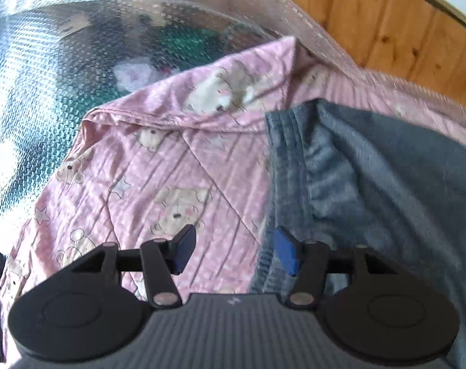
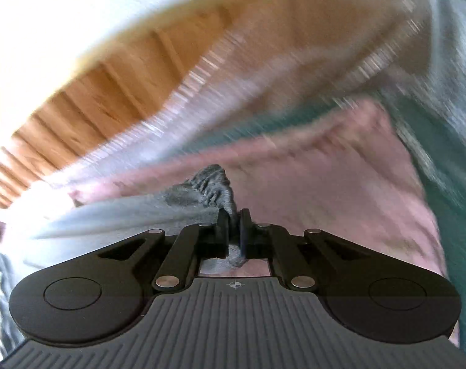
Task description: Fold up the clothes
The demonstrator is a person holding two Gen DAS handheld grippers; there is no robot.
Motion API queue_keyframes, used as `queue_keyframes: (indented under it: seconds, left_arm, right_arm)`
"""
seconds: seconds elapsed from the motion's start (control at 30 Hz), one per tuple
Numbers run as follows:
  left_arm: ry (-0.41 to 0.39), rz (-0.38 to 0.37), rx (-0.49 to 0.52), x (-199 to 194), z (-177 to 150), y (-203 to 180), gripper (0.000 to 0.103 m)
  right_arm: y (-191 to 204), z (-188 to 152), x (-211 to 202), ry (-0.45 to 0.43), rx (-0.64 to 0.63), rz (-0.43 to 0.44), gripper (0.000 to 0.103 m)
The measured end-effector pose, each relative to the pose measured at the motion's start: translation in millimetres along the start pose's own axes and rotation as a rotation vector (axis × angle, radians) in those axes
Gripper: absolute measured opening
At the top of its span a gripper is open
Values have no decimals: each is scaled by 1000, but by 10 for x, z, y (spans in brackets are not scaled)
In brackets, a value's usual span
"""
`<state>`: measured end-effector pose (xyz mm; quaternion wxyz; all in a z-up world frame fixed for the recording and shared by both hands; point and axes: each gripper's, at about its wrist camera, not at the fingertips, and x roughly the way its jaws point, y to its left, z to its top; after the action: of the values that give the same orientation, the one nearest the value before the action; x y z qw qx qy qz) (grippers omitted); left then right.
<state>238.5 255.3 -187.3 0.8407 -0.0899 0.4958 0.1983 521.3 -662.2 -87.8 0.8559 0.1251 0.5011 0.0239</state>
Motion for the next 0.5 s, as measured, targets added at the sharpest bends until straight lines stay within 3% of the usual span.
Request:
queue_keyframes:
  seconds: [0.03, 0.1, 0.13, 0.2, 0.27, 0.3, 0.37, 0.5]
  left_arm:
    - [12, -3, 0, -25, -42, -1, 57]
    - [44, -31, -15, -147, -180, 25, 58]
    - [57, -38, -27, -230, -263, 53, 63]
    - [105, -65, -33, -423, -483, 72, 71]
    - [142, -86, 25, -601, -679, -31, 72]
    - [168, -99, 47, -672, -767, -109, 77]
    - [225, -98, 92, -740, -919, -336, 81]
    - [194, -89, 309, -910, -1220, -878, 81]
  right_arm:
    - [-50, -94, 155, 38, 1, -45, 8]
    - [-124, -372, 361, 89, 19, -147, 47]
    - [-111, -516, 334, 67, 28, -192, 53]
    - [25, -877, 35, -38, 46, -219, 62]
    - [333, -1323, -350, -94, 9, -180, 67]
    - [525, -1566, -527, -84, -30, -127, 79]
    - [906, -2090, -802, -27, -134, -41, 91]
    - [1353, -3085, -1158, 44, -269, -50, 94]
